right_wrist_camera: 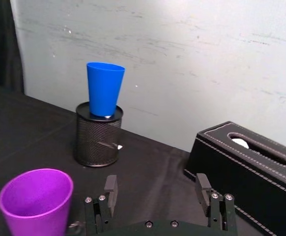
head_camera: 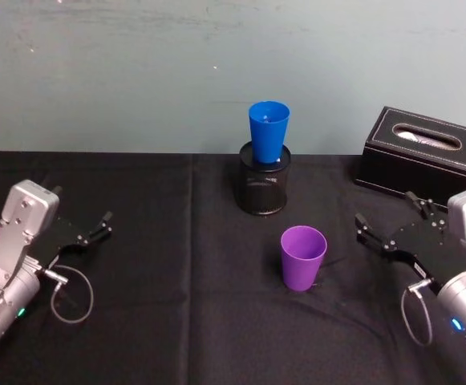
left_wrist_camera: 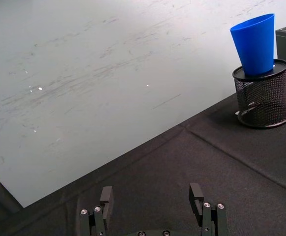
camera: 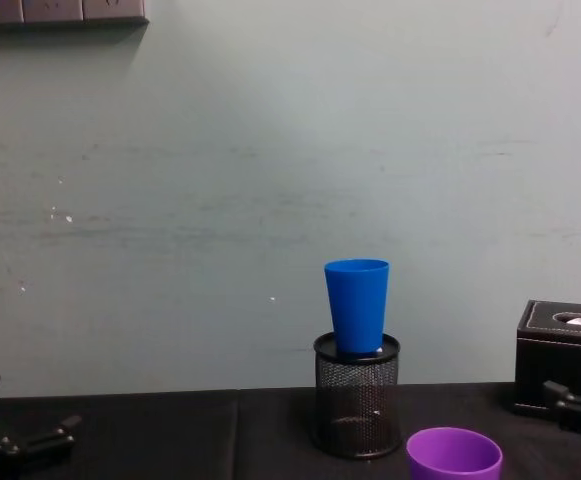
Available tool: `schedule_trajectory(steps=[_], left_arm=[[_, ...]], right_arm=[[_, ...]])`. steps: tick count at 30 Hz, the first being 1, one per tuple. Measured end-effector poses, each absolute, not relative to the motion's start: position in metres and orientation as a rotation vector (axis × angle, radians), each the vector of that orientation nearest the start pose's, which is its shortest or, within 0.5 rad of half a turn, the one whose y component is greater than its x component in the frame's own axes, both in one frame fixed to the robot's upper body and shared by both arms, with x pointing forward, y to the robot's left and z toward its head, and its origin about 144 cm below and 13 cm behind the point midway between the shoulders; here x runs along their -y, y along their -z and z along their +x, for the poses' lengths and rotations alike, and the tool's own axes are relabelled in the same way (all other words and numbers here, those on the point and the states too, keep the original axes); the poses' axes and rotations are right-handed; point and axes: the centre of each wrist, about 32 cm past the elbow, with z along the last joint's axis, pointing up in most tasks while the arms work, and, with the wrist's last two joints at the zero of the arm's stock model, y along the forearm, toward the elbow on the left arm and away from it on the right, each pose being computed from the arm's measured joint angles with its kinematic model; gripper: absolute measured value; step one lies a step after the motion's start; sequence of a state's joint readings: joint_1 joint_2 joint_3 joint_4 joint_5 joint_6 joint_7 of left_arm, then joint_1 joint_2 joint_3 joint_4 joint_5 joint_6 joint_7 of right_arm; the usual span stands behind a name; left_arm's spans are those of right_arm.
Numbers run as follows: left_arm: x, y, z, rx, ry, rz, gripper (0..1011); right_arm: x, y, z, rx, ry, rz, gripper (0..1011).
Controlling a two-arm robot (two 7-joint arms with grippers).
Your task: Pick up one cup with a gripper and tap it against the other cup.
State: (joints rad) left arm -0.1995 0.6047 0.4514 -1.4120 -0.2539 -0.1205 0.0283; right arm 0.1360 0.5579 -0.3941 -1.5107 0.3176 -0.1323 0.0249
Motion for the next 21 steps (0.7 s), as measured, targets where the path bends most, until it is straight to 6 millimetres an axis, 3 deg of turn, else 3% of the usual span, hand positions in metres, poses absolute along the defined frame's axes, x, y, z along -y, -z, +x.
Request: schedule_trajectory(steps=[21], left_arm=[[-0.31,-1.14,0.489,0.285,-1.248,0.304,1012]], right_arm=[[0.269,-1.142,0.441,0.15,1.156,-0.114,1002]])
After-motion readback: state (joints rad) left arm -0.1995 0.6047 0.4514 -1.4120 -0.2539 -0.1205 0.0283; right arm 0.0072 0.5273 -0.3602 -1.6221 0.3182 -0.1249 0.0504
